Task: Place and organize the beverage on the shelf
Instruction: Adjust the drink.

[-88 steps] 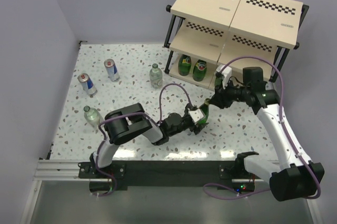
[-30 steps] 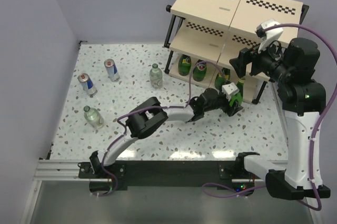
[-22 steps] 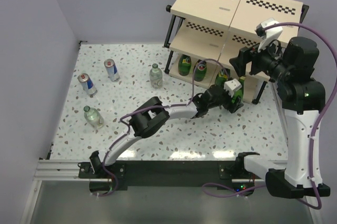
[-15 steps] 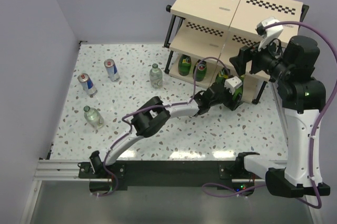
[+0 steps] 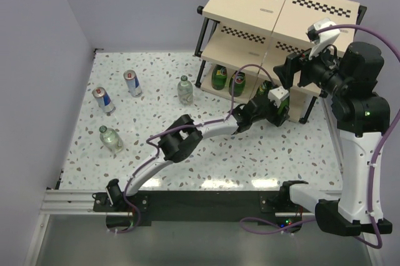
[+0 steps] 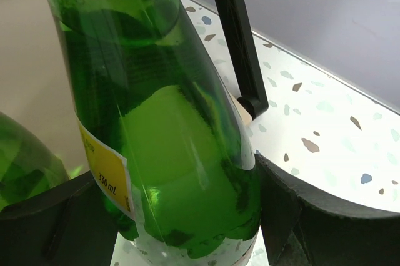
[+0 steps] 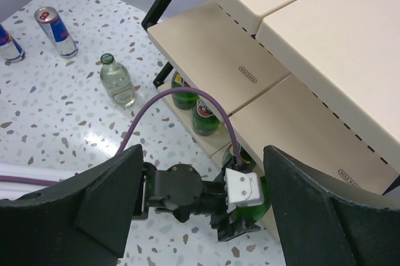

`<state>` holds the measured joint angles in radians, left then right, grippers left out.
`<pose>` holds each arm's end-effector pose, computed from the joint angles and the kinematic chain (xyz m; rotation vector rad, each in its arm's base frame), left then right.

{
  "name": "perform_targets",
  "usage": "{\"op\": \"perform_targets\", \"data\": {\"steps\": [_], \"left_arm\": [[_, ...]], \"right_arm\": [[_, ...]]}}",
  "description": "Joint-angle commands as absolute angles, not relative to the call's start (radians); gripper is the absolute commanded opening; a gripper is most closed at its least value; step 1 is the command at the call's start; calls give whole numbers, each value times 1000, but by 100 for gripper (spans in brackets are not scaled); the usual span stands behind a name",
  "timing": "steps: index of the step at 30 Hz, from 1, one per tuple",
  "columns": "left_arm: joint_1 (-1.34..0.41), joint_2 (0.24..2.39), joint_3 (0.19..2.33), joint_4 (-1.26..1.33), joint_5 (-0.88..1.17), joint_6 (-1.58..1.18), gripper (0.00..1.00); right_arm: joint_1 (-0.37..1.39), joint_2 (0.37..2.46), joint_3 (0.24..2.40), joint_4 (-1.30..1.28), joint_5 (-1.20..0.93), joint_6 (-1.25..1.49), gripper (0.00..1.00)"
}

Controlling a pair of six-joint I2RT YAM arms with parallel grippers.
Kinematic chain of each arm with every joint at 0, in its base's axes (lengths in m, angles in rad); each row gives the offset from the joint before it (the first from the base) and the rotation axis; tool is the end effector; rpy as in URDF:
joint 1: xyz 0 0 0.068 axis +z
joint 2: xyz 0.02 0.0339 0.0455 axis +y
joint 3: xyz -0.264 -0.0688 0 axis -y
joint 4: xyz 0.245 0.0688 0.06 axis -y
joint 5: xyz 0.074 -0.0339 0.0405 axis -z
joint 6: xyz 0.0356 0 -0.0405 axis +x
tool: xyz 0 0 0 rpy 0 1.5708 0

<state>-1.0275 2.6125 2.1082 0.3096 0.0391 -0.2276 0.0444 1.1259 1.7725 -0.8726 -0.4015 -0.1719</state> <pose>0.3084 -0.5134 0.1597 0.7533 1.7050 -0.9291 0.1690 0.0214 0.5234 -0.4744 1.7223 0.2687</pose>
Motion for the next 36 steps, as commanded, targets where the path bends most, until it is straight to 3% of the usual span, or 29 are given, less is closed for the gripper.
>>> {"op": "perform_targets", "data": {"steps": [1,36], "left_arm": [[-1020,2569,2201,495,14,-224,0],[-1020,2669,2312,656,-49,-130,0]], "right_arm": [[41,1127,1804,-882,-387,-155,81],[40,1117,1778,-881,-396,-161,82]]}}
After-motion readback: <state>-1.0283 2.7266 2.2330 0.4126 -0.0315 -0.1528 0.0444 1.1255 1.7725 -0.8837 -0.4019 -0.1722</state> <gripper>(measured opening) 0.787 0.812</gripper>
